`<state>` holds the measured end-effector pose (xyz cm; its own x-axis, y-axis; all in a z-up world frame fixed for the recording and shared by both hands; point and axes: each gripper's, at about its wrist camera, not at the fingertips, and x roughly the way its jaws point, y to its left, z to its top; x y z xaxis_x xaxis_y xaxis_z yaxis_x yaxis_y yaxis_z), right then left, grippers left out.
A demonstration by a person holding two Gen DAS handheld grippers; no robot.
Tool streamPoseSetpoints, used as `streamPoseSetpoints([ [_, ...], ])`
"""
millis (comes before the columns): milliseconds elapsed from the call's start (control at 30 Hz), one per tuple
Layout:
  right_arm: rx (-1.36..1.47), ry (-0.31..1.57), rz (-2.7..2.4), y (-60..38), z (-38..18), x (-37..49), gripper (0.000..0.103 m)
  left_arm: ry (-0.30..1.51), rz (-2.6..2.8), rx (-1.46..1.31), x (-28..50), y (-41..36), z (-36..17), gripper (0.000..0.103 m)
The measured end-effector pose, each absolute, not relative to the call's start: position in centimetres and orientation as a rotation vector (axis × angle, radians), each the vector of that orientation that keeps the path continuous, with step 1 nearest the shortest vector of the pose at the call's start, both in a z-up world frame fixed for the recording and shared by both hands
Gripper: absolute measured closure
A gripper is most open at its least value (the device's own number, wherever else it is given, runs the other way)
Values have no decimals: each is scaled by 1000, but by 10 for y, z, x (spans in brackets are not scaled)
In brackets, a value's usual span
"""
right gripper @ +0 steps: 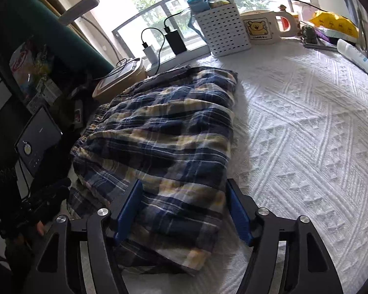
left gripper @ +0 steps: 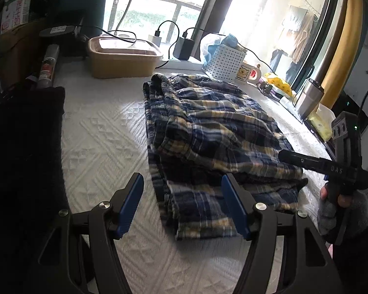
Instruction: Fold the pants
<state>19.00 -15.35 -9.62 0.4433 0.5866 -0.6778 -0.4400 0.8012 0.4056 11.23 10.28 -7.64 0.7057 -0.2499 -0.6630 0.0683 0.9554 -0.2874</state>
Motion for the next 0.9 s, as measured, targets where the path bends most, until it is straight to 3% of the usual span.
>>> streamPoseSetpoints([
  [133, 193, 907, 667, -147, -97, 197, 32, 797, -154, -237, 136, 101, -79, 36],
  [200, 171, 905, 674, -143, -96, 199, 38, 809, -142, -242, 148, 102, -81, 32],
  [267, 158, 922, 687, -140, -99, 199, 74, 825, -137, -249, 160, 103, -85, 28],
  [367, 134, 898, 712, -139, -95, 193, 89, 863, -161, -291, 173, 104, -91, 26],
  [533, 95, 852, 704, -150, -88, 183, 94, 897, -198, -274, 170, 88, -88, 26],
  [900, 15, 813, 614, -230, -72, 149, 95, 928, -337, -249, 132, 28, -80, 26],
])
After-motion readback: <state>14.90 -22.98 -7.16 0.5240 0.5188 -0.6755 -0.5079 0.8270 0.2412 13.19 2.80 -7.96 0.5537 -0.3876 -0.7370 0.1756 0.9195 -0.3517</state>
